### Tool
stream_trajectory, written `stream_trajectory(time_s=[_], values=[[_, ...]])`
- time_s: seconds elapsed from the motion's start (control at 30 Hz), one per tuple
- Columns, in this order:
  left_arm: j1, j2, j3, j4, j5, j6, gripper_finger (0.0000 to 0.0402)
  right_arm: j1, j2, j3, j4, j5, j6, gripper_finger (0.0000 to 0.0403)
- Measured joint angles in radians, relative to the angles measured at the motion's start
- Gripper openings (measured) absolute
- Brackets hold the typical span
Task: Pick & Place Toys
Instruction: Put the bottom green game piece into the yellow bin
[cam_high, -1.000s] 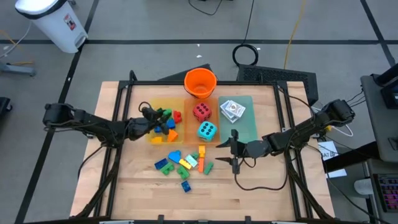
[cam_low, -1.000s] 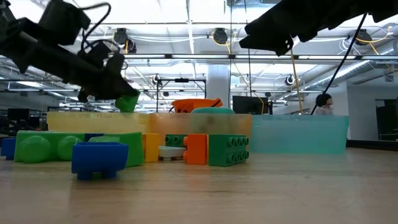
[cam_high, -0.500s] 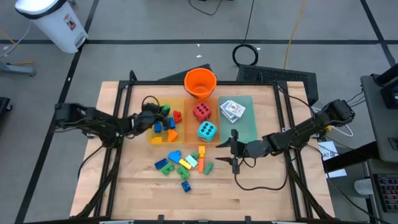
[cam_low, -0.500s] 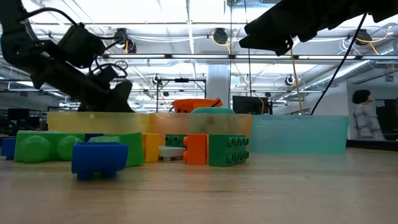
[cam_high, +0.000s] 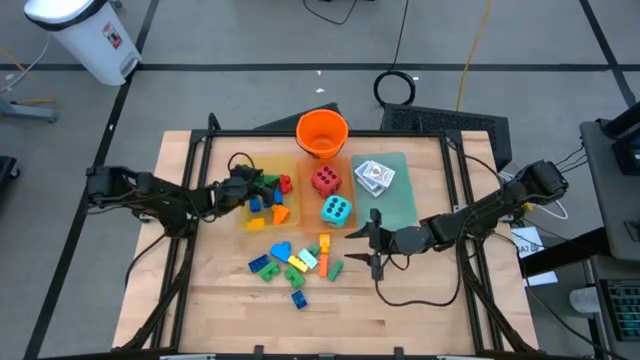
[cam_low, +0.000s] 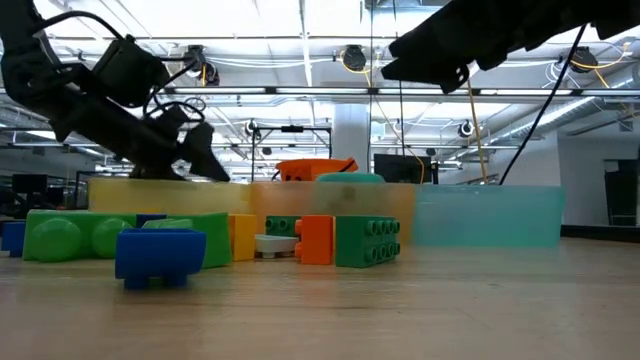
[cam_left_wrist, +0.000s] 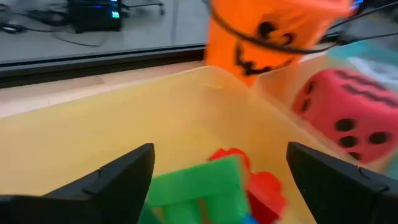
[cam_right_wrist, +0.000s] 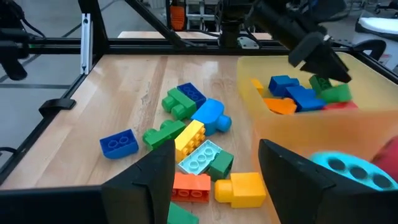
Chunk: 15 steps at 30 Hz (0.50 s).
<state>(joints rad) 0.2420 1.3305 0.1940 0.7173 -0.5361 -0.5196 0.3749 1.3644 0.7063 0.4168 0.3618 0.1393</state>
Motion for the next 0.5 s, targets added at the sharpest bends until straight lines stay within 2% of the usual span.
stream_trajectory(time_s=[0.07,0.17,0.37,0.5], values=[[0.0,-0.026,0.0,0.018,0.044,-0.003,0.0376,0.004,0.029,0.0,0.039,-0.015,-0.026,0.02],[0.0,-0.072,0.0,0.038,0.101,-0.004,0.0378,0.007,0.09,0.01,0.113,-0.092,-0.058,0.0207],[-0.001,-0.128,0.0,0.042,0.144,0.023,0.0379,-0.005,0.224,0.102,0.031,-0.204,-0.108,0.0226],[-0.001,-0.136,0.0,0.045,0.145,0.04,0.0379,-0.009,0.328,0.137,0.005,-0.209,-0.178,0.0226]])
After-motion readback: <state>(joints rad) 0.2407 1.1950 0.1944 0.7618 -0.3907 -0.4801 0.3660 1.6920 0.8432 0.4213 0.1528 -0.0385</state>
